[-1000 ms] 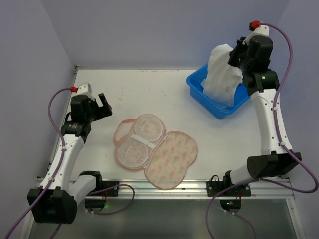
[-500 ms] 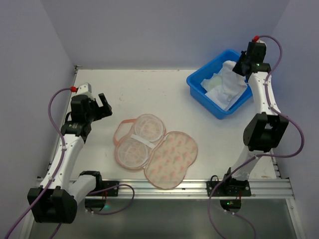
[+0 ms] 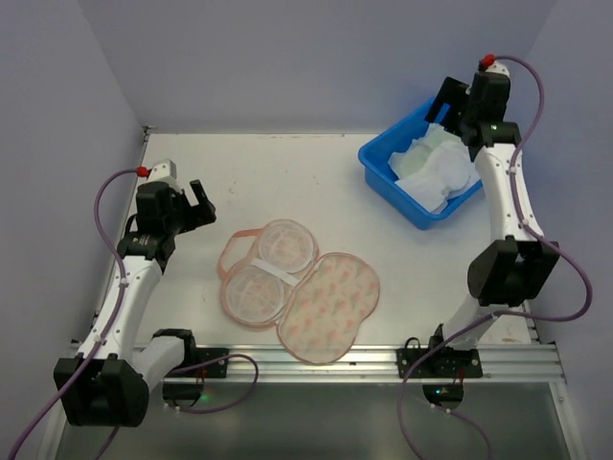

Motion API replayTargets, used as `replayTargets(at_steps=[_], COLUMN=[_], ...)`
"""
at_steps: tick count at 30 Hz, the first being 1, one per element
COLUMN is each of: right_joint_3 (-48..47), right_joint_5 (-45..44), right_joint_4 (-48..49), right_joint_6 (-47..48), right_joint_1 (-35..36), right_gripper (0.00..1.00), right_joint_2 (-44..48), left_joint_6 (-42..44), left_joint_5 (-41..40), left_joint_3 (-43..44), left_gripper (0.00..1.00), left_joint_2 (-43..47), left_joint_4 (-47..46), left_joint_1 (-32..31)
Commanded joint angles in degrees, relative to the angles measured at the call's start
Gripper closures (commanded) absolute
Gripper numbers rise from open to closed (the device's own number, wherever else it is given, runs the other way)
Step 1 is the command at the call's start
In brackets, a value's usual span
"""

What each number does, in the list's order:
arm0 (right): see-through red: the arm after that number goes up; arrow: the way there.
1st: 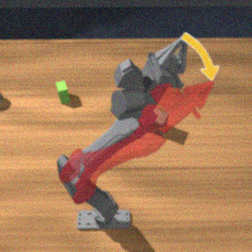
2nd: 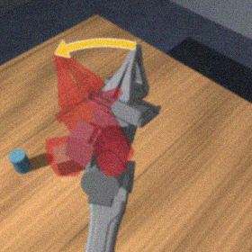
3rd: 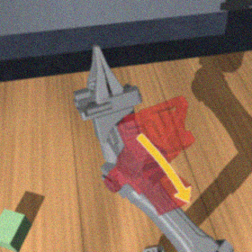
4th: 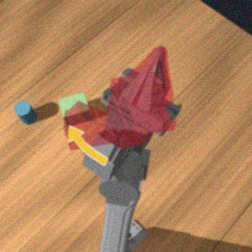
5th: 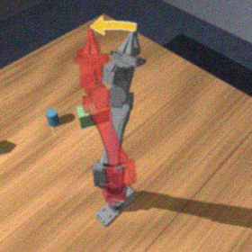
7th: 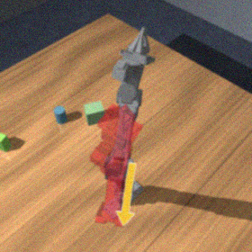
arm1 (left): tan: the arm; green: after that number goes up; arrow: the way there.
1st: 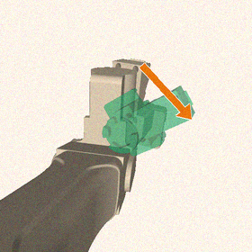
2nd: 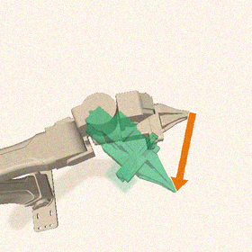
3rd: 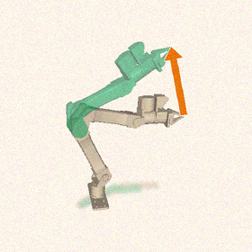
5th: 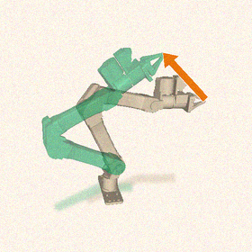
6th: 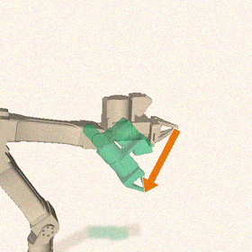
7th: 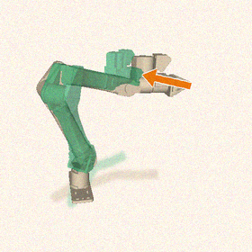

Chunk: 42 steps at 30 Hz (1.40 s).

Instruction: Unzip the laundry bag and remove the bra

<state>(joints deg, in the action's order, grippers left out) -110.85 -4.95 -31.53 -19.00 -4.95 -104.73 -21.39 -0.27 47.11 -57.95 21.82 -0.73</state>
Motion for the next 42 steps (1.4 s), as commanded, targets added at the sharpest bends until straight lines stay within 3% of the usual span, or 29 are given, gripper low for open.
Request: replayTargets(at_steps=[1, 4, 12, 19, 24, 34, 42], right_joint_3=[10.5, 29.7, 55.1, 76.0, 73.8, 53.3, 45.1], right_joint_5=[4.2, 8.2, 18.4, 26.8, 24.8, 7.1, 1.5], right_joint_4=[4.2, 11.4, 15.2, 31.0, 34.3, 20.3, 14.7], right_joint_6=[-2.1, -6.4, -17.1, -32.7, -33.0, -19.8, -13.8], right_joint_1=[8.9, 16.9, 35.2, 38.9, 38.5, 31.1, 28.2], right_gripper=[0.05, 0.06, 0.07, 0.07, 0.05, 0.01, 0.01], right_joint_2=[13.2, 21.8, 30.0, 29.6, 20.6, 8.0, 7.8], left_joint_6=[1.2, 1.3, 1.2, 1.1, 1.2, 1.3, 1.3], left_joint_5=[2.6, 3.4, 5.2, 5.4, 4.8, 3.7, 4.1], left_joint_3=[0.4, 0.3, 0.4, 0.3, 0.3, 0.3, 0.2], left_gripper=[0.00, 0.00, 0.00, 0.00, 0.00, 0.00, 0.00], left_joint_2=[0.2, 0.2, -0.1, 0.0, 0.2, 0.7, 0.6], left_joint_4=[-2.7, -2.8, -2.6, -2.7, -2.8, -2.7, -2.7], left_joint_1=[0.7, 0.7, 0.7, 0.7, 0.7, 0.7, 0.7])
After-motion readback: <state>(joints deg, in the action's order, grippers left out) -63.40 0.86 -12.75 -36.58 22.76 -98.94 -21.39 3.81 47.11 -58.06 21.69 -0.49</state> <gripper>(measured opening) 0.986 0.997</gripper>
